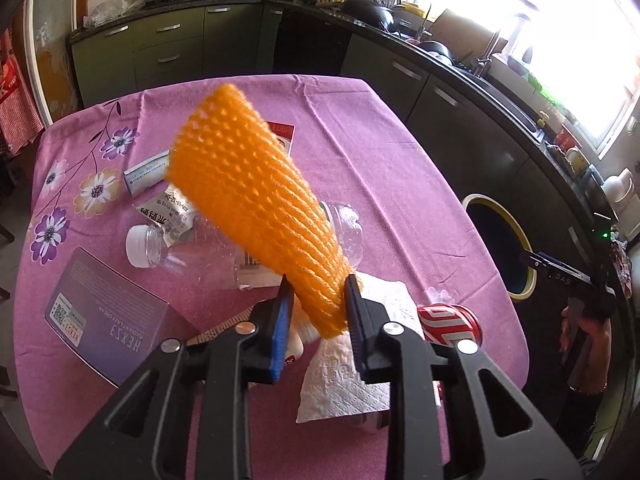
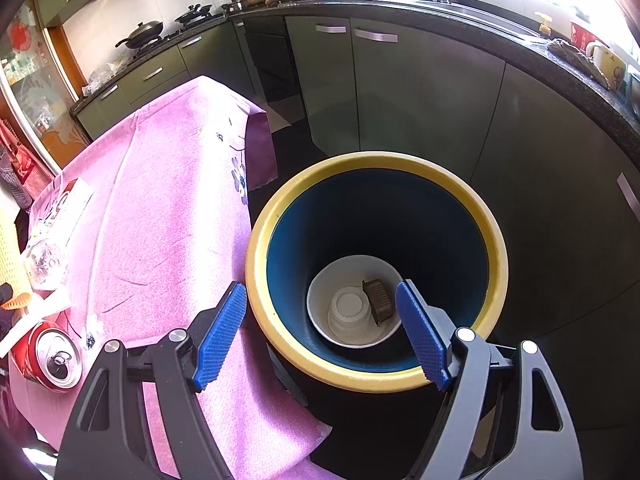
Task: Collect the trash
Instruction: 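Grasp the orange foam fruit net with the left gripper, then carry the foam net over the bin and open the left gripper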
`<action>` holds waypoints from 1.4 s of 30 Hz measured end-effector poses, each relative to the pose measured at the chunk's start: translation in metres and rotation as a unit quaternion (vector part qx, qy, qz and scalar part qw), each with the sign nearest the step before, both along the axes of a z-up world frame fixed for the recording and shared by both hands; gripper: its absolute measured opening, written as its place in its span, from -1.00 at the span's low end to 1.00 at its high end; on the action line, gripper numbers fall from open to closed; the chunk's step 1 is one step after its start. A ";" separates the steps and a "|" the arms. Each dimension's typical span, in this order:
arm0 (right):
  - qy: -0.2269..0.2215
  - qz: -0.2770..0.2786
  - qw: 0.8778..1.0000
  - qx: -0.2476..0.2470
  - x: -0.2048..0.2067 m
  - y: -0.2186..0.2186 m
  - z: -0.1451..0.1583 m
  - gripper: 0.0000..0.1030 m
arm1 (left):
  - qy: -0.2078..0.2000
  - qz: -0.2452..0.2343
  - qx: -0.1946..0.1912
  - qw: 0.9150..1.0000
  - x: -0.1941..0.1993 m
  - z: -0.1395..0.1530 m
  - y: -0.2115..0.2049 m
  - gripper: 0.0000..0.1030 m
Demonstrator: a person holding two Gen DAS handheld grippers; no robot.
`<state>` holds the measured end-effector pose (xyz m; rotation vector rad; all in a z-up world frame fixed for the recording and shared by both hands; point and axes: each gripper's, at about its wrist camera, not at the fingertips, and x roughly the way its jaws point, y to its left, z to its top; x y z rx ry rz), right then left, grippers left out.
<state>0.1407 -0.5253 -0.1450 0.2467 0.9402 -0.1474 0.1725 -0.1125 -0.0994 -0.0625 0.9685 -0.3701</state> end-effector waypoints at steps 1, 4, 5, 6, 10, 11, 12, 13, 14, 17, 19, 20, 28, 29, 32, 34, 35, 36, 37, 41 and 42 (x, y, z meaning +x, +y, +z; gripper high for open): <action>-0.001 0.000 1.000 0.000 0.000 0.001 0.001 0.49 | -0.003 -0.001 -0.001 1.000 -0.002 0.002 0.001 -0.67; -0.003 0.001 1.000 -0.001 -0.002 0.002 0.003 0.48 | -0.018 -0.004 -0.002 1.000 -0.007 0.010 0.004 -0.71; -0.004 0.002 1.000 -0.001 -0.002 0.002 0.004 0.49 | -0.025 -0.006 -0.001 1.000 -0.010 0.014 0.004 -0.72; -0.005 0.002 1.000 -0.001 -0.003 0.003 0.005 0.49 | -0.029 -0.009 -0.001 1.000 -0.012 0.017 0.003 -0.72; -0.009 0.001 1.000 -0.001 -0.006 0.002 0.008 0.48 | -0.046 -0.031 -0.005 0.998 -0.020 0.033 -0.004 -0.72; -0.010 0.000 1.000 -0.001 -0.008 0.002 0.009 0.49 | -0.049 -0.039 -0.007 0.998 -0.022 0.037 -0.008 -0.72; -0.012 -0.002 1.000 -0.001 -0.011 0.001 0.011 0.49 | -0.051 -0.051 -0.009 0.997 -0.023 0.041 -0.014 -0.72; -0.015 -0.004 1.000 -0.001 -0.013 0.000 0.012 0.49 | -0.052 -0.063 -0.010 0.997 -0.022 0.045 -0.022 -0.72; -0.017 -0.006 1.000 -0.001 -0.015 -0.001 0.014 0.49 | -0.054 -0.076 -0.011 0.996 -0.022 0.050 -0.031 -0.72; -0.024 -0.016 1.000 -0.002 -0.023 -0.007 0.019 0.49 | -0.061 -0.114 -0.011 0.992 -0.020 0.060 -0.063 -0.72; -0.028 -0.024 0.999 -0.005 -0.031 -0.012 0.021 0.49 | -0.066 -0.145 -0.014 0.987 -0.021 0.066 -0.093 -0.72; -0.029 -0.029 0.999 -0.007 -0.035 -0.014 0.023 0.49 | -0.064 -0.161 -0.019 0.985 -0.021 0.067 -0.109 -0.72; -0.039 -0.072 0.997 -0.006 -0.074 -0.051 0.029 0.49 | -0.012 -0.260 -0.017 0.965 -0.015 0.032 -0.247 -0.72; -0.040 -0.078 0.996 -0.005 -0.080 -0.054 0.029 0.49 | -0.001 -0.268 -0.014 0.963 -0.013 0.024 -0.264 -0.72; -0.041 -0.094 0.995 -0.003 -0.098 -0.068 0.028 0.49 | 0.032 -0.283 0.000 0.959 0.000 -0.006 -0.313 -0.72; -0.041 -0.105 0.994 -0.001 -0.109 -0.077 0.028 0.49 | 0.045 -0.285 0.012 0.957 0.008 -0.023 -0.337 -0.70; -0.041 -0.110 0.993 0.000 -0.114 -0.080 0.027 0.49 | 0.050 -0.284 0.018 0.957 0.011 -0.031 -0.345 -0.65; -0.042 -0.116 0.992 0.001 -0.119 -0.084 0.027 0.49 | 0.054 -0.281 0.024 0.958 0.015 -0.038 -0.354 -0.46; -0.042 -0.121 0.992 0.001 -0.123 -0.087 0.027 0.49 | 0.054 -0.278 0.030 0.959 0.018 -0.042 -0.361 -0.33; -0.041 -0.131 0.991 0.002 -0.134 -0.097 0.026 0.50 | 0.028 -0.269 0.027 0.962 0.011 -0.034 -0.351 0.05; -0.040 -0.129 0.991 0.002 -0.134 -0.097 0.025 0.50 | 0.019 -0.270 0.022 0.962 0.008 -0.027 -0.345 0.14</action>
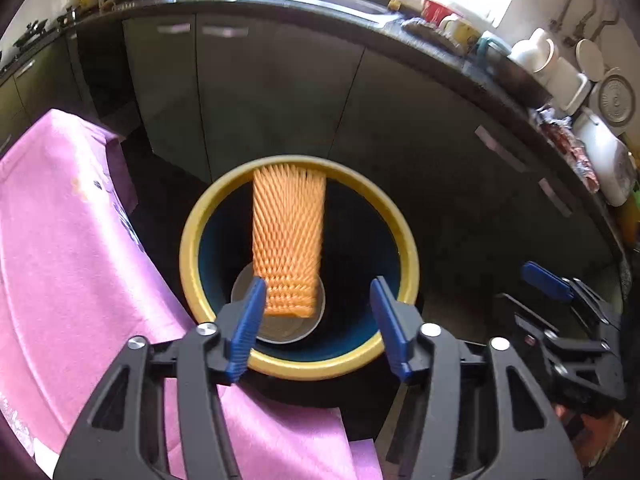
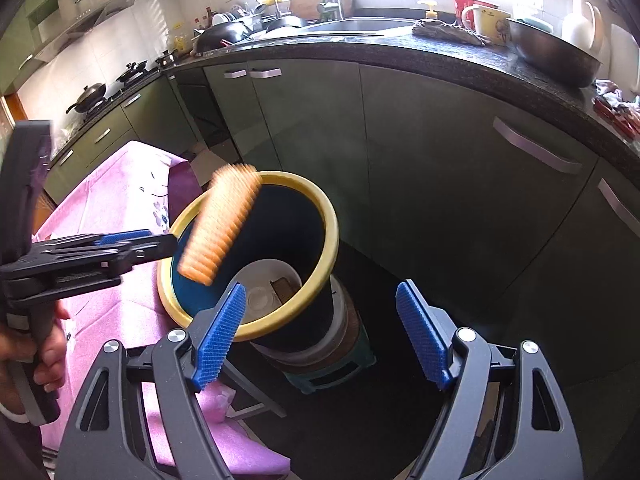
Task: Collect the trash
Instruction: 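Carry the foam net over the bin and open the left gripper, then grasp the clear water bottle with the right gripper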
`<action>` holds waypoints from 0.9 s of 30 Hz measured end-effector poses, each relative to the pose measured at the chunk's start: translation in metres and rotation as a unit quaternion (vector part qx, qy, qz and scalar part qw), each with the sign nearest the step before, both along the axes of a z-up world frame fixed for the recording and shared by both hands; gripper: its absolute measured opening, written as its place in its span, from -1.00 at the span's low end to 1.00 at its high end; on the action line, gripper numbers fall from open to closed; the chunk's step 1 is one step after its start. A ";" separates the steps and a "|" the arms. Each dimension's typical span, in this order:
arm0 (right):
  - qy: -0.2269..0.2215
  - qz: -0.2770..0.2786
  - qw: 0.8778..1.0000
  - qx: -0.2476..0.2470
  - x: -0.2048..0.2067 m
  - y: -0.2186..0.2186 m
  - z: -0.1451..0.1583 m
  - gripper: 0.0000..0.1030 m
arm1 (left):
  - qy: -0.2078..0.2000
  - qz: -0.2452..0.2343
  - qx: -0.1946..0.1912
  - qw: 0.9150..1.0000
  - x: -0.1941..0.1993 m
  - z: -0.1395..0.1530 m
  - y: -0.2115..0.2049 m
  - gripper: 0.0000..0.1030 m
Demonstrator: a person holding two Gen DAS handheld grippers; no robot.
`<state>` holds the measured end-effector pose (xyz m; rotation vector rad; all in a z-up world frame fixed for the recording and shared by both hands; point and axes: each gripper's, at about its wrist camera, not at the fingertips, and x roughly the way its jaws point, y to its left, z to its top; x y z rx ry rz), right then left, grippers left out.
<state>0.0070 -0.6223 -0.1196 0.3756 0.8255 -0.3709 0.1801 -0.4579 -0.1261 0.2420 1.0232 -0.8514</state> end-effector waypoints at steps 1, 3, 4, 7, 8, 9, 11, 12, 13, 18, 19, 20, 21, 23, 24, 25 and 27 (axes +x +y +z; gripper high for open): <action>0.000 0.002 1.000 0.000 0.002 0.001 0.000 0.50 | -0.009 0.001 -0.010 1.000 -0.005 0.009 0.011 0.17; -0.006 0.019 1.000 0.004 0.007 0.004 0.002 0.50 | -0.022 0.000 -0.036 0.999 -0.015 0.030 0.035 0.29; -0.010 0.034 0.999 0.008 0.012 0.008 0.004 0.50 | -0.029 -0.001 -0.051 0.998 -0.021 0.041 0.051 0.33; -0.024 0.096 0.995 0.017 0.032 0.028 0.011 0.50 | -0.064 0.005 -0.092 0.994 -0.040 0.076 0.107 0.73; -0.027 0.115 0.993 0.018 0.037 0.035 0.014 0.50 | -0.077 0.009 -0.108 0.991 -0.047 0.086 0.124 0.77; -0.030 0.139 0.990 0.018 0.045 0.045 0.018 0.50 | -0.094 0.013 -0.123 0.988 -0.054 0.096 0.148 0.79; -0.037 0.187 0.981 0.015 0.060 0.066 0.026 0.50 | -0.123 0.030 -0.130 0.983 -0.065 0.110 0.192 0.81; -0.041 0.217 0.975 0.014 0.068 0.079 0.030 0.50 | -0.136 0.043 -0.130 0.981 -0.070 0.114 0.210 0.82; -0.043 0.247 0.968 0.011 0.076 0.093 0.035 0.50 | -0.147 0.058 -0.129 0.979 -0.075 0.118 0.231 0.83; -0.050 0.398 0.916 -0.019 0.114 0.175 0.055 0.50 | -0.174 0.131 -0.119 0.969 -0.096 0.123 0.320 0.87; -0.051 0.431 0.901 -0.025 0.120 0.192 0.059 0.50 | -0.180 0.149 -0.110 0.966 -0.097 0.122 0.334 0.87; -0.055 0.464 0.884 -0.032 0.125 0.209 0.064 0.50 | -0.186 0.169 -0.099 0.963 -0.100 0.120 0.349 0.87; -0.061 0.494 0.867 -0.039 0.129 0.225 0.067 0.50 | -0.190 0.185 -0.091 0.960 -0.100 0.119 0.364 0.87; -0.064 0.548 0.832 -0.048 0.137 0.258 0.072 0.50 | -0.196 0.212 -0.078 0.954 -0.102 0.117 0.392 0.87; -0.060 0.579 0.812 -0.046 0.144 0.274 0.074 0.50 | -0.196 0.225 -0.075 0.952 -0.104 0.115 0.406 0.87; -0.055 0.600 0.797 -0.047 0.148 0.290 0.076 0.50 | -0.194 0.237 -0.074 0.949 -0.105 0.114 0.415 0.87; -0.040 0.639 0.765 -0.072 0.160 0.320 0.074 0.50 | -0.185 0.257 -0.078 0.945 -0.106 0.112 0.430 0.87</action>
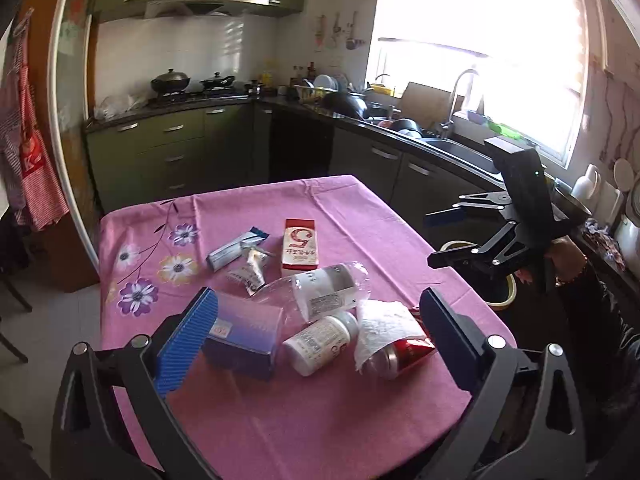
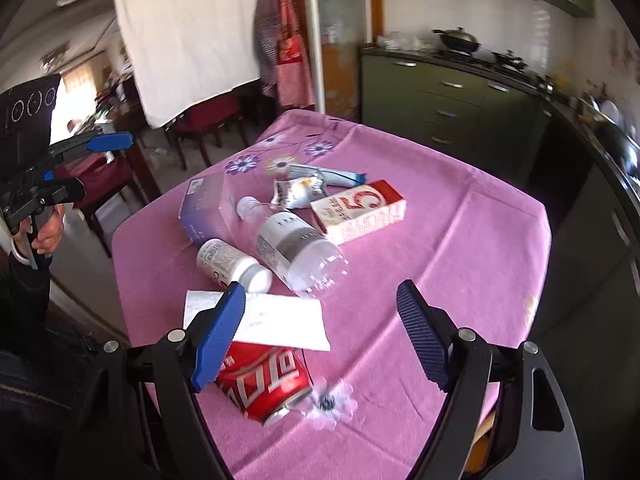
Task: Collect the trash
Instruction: 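Grasp the clear water bottle with the right gripper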
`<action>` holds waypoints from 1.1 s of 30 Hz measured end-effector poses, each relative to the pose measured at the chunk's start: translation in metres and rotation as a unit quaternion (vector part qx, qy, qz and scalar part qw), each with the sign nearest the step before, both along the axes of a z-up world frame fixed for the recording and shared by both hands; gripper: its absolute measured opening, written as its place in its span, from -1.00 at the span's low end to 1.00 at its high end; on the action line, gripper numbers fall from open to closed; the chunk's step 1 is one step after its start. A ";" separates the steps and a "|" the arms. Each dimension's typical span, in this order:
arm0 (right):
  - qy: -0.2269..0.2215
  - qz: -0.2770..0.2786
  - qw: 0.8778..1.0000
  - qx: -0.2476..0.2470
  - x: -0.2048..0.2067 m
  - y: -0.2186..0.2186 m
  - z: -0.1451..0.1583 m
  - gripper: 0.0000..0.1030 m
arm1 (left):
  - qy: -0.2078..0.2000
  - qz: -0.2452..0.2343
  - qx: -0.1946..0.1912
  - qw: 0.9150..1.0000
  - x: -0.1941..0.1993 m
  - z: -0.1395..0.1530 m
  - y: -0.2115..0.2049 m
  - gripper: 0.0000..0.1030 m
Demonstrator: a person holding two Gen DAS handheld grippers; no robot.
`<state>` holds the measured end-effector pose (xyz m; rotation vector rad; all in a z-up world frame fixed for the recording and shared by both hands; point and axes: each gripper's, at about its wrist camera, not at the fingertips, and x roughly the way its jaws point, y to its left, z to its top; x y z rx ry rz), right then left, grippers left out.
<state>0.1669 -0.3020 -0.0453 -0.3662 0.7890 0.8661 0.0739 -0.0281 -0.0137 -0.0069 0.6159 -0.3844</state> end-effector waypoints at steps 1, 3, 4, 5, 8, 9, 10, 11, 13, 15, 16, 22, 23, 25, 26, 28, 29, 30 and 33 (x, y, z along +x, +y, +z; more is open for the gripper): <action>0.000 0.024 1.000 -0.017 0.004 0.021 -0.002 0.49 | 0.004 0.007 -0.004 1.000 -0.001 -0.001 0.005 0.87; 0.005 0.073 0.996 -0.052 0.015 0.051 -0.008 0.39 | 0.006 0.017 -0.007 1.000 -0.006 -0.003 0.012 0.87; 0.008 0.096 0.993 -0.072 0.020 0.065 -0.012 0.36 | 0.006 0.020 -0.004 1.000 -0.010 -0.003 0.013 0.87; 0.009 0.111 0.990 -0.091 0.024 0.074 -0.018 0.28 | 0.006 0.021 -0.001 1.000 -0.012 -0.004 0.013 0.87; 0.019 0.144 0.979 -0.144 0.037 0.104 -0.034 0.13 | 0.004 0.023 0.005 1.000 -0.016 -0.004 0.013 0.87; 0.021 0.153 0.975 -0.159 0.041 0.112 -0.039 0.12 | 0.005 0.024 0.006 1.000 -0.016 -0.004 0.014 0.87; 0.025 0.159 0.972 -0.170 0.044 0.117 -0.044 0.12 | 0.006 0.024 0.005 1.000 -0.017 -0.006 0.014 0.87; 0.031 0.165 0.969 -0.178 0.047 0.122 -0.048 0.12 | 0.008 0.024 0.003 1.000 -0.016 -0.007 0.015 0.87; 0.042 0.178 0.964 -0.191 0.053 0.132 -0.056 0.12 | 0.013 0.025 0.002 1.000 -0.015 -0.009 0.015 0.87; 0.050 0.186 0.960 -0.204 0.060 0.138 -0.064 0.12 | 0.018 0.025 0.002 1.000 -0.013 -0.012 0.016 0.87; 0.054 0.189 0.958 -0.209 0.062 0.141 -0.067 0.12 | 0.020 0.025 0.002 0.999 -0.013 -0.013 0.016 0.87; 0.072 0.202 0.950 -0.226 0.075 0.155 -0.079 0.15 | 0.028 0.027 0.000 0.999 -0.010 -0.018 0.021 0.87; 0.075 0.203 0.949 -0.228 0.076 0.158 -0.080 0.17 | 0.029 0.028 0.000 0.999 -0.010 -0.019 0.022 0.87; 0.083 0.207 0.946 -0.236 0.078 0.162 -0.084 0.25 | 0.031 0.029 -0.001 0.999 -0.010 -0.021 0.022 0.87; 0.095 0.210 0.942 -0.243 0.079 0.165 -0.089 0.27 | 0.033 0.029 -0.001 0.999 -0.010 -0.022 0.022 0.87; 0.100 0.215 0.937 -0.258 0.080 0.169 -0.098 0.27 | 0.035 0.029 -0.001 0.999 -0.010 -0.024 0.022 0.87; 0.105 0.215 0.935 -0.262 0.082 0.171 -0.102 0.28 | 0.036 0.029 0.000 0.999 -0.010 -0.025 0.022 0.86; 0.108 0.216 0.934 -0.264 0.082 0.173 -0.105 0.28 | 0.037 0.029 0.000 0.999 -0.010 -0.025 0.022 0.87; 0.114 0.219 0.934 -0.257 0.085 0.180 -0.110 0.28 | 0.039 0.028 -0.002 0.999 -0.011 -0.026 0.022 0.87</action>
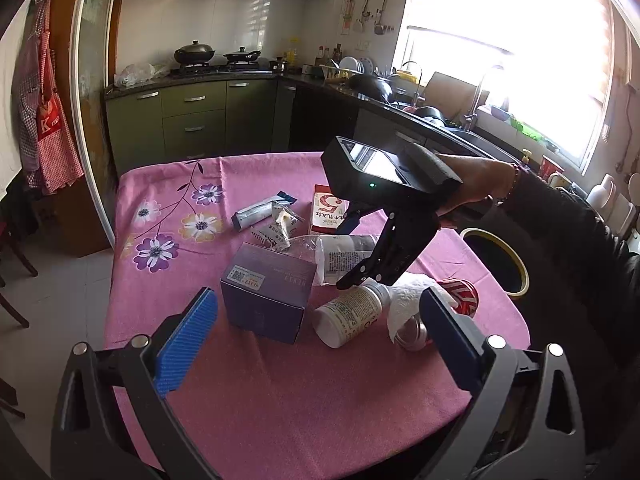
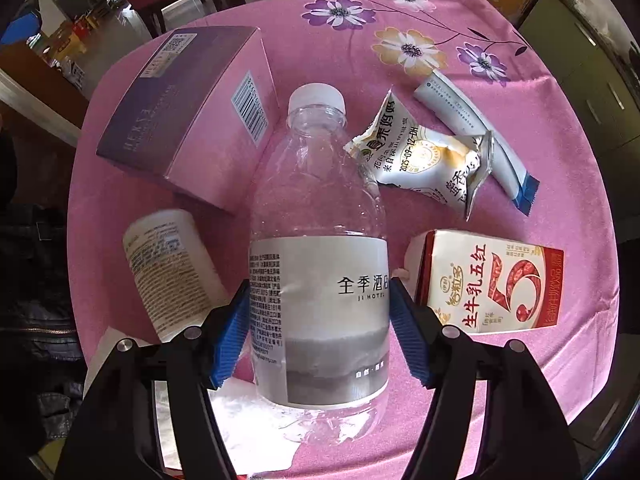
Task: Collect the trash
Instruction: 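Grasp the clear water bottle with the right gripper, then lift the water bottle off the table with the right gripper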
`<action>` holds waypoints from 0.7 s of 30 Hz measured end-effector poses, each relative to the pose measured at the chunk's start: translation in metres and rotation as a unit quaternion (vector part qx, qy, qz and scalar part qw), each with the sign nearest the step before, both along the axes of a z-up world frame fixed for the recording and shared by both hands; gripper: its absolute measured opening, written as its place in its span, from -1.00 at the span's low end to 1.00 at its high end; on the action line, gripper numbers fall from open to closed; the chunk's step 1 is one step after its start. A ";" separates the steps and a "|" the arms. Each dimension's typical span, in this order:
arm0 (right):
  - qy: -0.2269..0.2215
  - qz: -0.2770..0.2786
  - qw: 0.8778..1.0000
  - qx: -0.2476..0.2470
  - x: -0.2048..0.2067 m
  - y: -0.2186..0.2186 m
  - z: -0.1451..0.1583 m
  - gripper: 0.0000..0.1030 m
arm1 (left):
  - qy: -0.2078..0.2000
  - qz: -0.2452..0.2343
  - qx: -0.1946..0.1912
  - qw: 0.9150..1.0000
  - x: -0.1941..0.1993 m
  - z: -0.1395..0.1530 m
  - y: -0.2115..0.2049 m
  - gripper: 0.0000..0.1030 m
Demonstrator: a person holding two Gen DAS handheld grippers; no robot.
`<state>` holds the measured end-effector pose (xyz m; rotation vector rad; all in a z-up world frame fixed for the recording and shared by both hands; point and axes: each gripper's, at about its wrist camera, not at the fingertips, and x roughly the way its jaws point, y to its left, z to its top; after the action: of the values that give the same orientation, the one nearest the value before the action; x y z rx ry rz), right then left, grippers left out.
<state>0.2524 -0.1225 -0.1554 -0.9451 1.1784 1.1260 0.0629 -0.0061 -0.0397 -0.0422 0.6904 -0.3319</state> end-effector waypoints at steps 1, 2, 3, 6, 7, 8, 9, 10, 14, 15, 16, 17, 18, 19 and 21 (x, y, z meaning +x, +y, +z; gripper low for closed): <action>0.000 0.000 1.000 -0.001 0.000 0.001 -0.002 0.28 | 0.001 0.000 0.000 1.000 0.000 -0.001 0.000 0.87; 0.001 0.000 1.000 -0.004 0.001 0.002 -0.004 0.28 | 0.002 0.000 0.000 1.000 0.000 -0.001 0.000 0.87; 0.003 0.000 1.000 -0.007 0.001 0.003 -0.008 0.28 | 0.003 -0.001 0.001 1.000 0.001 -0.002 -0.001 0.87; 0.000 -0.003 1.000 -0.006 0.004 0.004 -0.012 0.28 | 0.004 -0.003 0.001 1.000 0.001 -0.004 -0.001 0.87; 0.001 -0.006 1.000 -0.001 0.005 0.003 -0.012 0.28 | 0.005 -0.003 0.000 1.000 0.002 -0.004 -0.001 0.87; 0.000 -0.010 1.000 0.003 0.005 0.001 -0.012 0.28 | 0.006 -0.002 0.000 1.000 0.002 -0.004 -0.001 0.87; -0.004 -0.014 1.000 0.007 0.007 0.000 -0.013 0.28 | 0.007 -0.002 -0.001 1.000 0.003 -0.005 -0.001 0.87; -0.005 -0.018 1.000 0.012 0.007 -0.002 -0.012 0.27 | 0.008 -0.002 -0.002 1.000 0.003 -0.005 -0.002 0.87; -0.012 -0.031 0.999 0.029 0.006 -0.010 -0.012 0.26 | 0.009 -0.003 -0.002 1.000 0.003 -0.007 -0.003 0.87; -0.010 -0.035 0.999 0.034 0.007 -0.013 -0.010 0.26 | 0.008 -0.003 -0.001 1.000 0.003 -0.007 -0.004 0.87; -0.009 -0.038 0.998 0.040 0.007 -0.018 -0.009 0.26 | 0.007 -0.003 -0.001 1.000 0.003 -0.007 -0.004 0.87; -0.008 -0.041 0.998 0.047 0.006 -0.023 -0.006 0.26 | 0.007 -0.003 -0.001 1.000 0.003 -0.007 -0.004 0.87; -0.007 -0.044 0.998 0.053 0.006 -0.026 -0.004 0.26 | 0.008 -0.003 -0.001 1.000 0.003 -0.007 -0.004 0.87; -0.007 -0.047 0.997 0.058 0.006 -0.028 -0.003 0.26 | 0.008 -0.002 -0.001 1.000 0.003 -0.007 -0.004 0.87; -0.008 -0.053 0.996 0.070 0.005 -0.037 0.003 0.25 | 0.009 -0.003 0.000 1.000 0.003 -0.007 -0.005 0.87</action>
<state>0.2571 -0.1590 -0.1527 -0.7753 1.1076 1.0991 0.0657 -0.0115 -0.0468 -0.0444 0.7087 -0.3372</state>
